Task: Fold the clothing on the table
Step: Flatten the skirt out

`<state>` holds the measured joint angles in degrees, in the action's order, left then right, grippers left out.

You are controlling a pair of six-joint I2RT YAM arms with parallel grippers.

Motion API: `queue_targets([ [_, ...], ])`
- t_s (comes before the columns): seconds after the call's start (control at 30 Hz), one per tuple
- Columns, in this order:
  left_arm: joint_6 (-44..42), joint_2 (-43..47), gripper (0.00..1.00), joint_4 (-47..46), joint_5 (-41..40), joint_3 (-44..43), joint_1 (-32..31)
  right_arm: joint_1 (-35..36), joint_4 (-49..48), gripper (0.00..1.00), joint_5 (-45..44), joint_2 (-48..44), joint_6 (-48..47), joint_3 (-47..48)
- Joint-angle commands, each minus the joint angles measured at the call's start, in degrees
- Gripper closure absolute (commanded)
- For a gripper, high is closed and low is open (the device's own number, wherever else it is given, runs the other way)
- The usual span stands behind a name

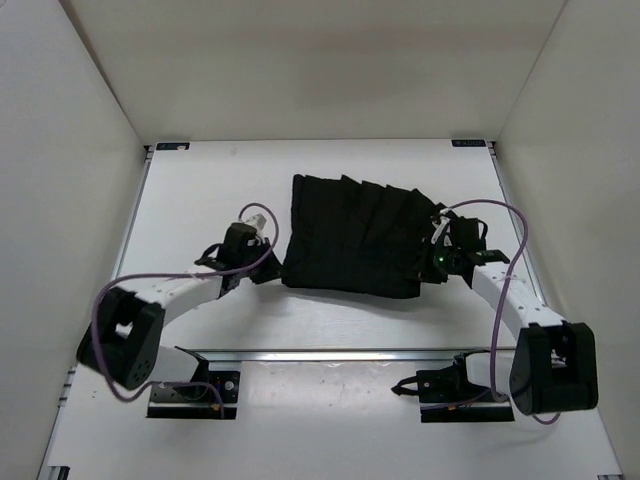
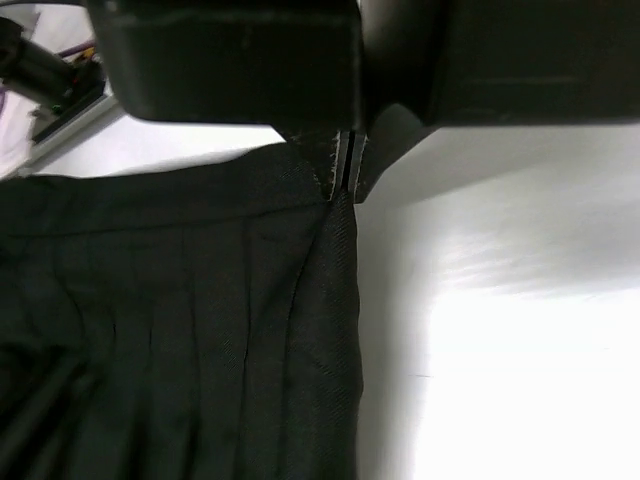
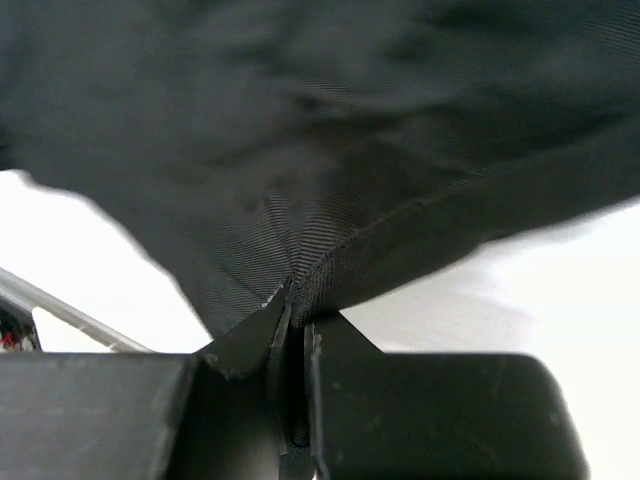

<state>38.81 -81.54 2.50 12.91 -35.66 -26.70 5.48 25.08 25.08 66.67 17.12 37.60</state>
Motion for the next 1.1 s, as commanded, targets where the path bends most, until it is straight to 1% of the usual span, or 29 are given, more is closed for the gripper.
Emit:
queue_targets([
  [0.0,-1.7,9.9,1.0,4.9,-3.3,3.0,3.9,-1.9,-4.4,1.0,-0.1,3.9,-1.6,3.4],
  [0.13,-3.0,17.9,1.0,10.7,-5.4,5.9,8.8,-1.4,-5.6,1.0,0.1,10.8,-2.3,10.6],
  [0.17,-3.3,20.3,1.0,12.2,-5.7,5.9,8.9,-0.8,-6.2,1.0,0.1,11.5,-2.3,11.5],
  [0.23,-3.5,22.1,1.0,13.2,-5.3,6.5,10.1,0.8,-6.8,1.0,0.5,13.7,-1.7,13.9],
  [0.3,-2.9,22.4,1.0,13.2,-4.3,7.8,9.6,1.5,-7.2,1.0,0.1,14.2,-1.0,14.0],
  [0.37,-2.2,22.1,1.0,12.5,-3.5,8.8,8.4,2.4,-7.3,1.0,0.1,13.5,-0.3,12.9],
  [0.5,-1.5,20.5,1.0,10.7,-0.9,10.9,7.9,2.8,-8.0,0.99,0.2,10.2,1.2,6.3],
  [0.67,-1.5,18.9,1.0,10.2,-1.4,11.4,6.3,2.1,-8.1,0.96,0.7,3.5,3.1,-4.2],
  [0.7,-1.5,18.7,1.0,10.4,-0.8,11.1,6.2,1.6,-8.4,0.9,0.7,2.2,3.2,-5.9],
  [0.73,-1.5,18.0,1.0,10.2,-0.4,11.1,5.8,1.7,-8.6,0.79,1.4,2.0,3.3,-6.6],
  [0.8,-1.5,16.3,1.0,9.7,-0.5,10.9,4.9,1.5,-8.4,0.71,1.3,0.4,3.5,-8.3],
  [0.93,-1.5,14.5,1.0,9.2,-0.3,10.3,3.3,3.5,-8.0,0.6,0.6,0.5,4.6,-9.0],
  [0.97,-1.5,14.2,1.0,8.9,-0.5,10.3,2.9,3.8,-8.0,0.59,0.2,0.5,5.5,-9.3],
  [1.07,-0.7,13.8,1.0,8.6,-0.5,10.4,2.0,6.0,-7.5,0.5,-0.3,-0.8,7.7,-11.6],
])
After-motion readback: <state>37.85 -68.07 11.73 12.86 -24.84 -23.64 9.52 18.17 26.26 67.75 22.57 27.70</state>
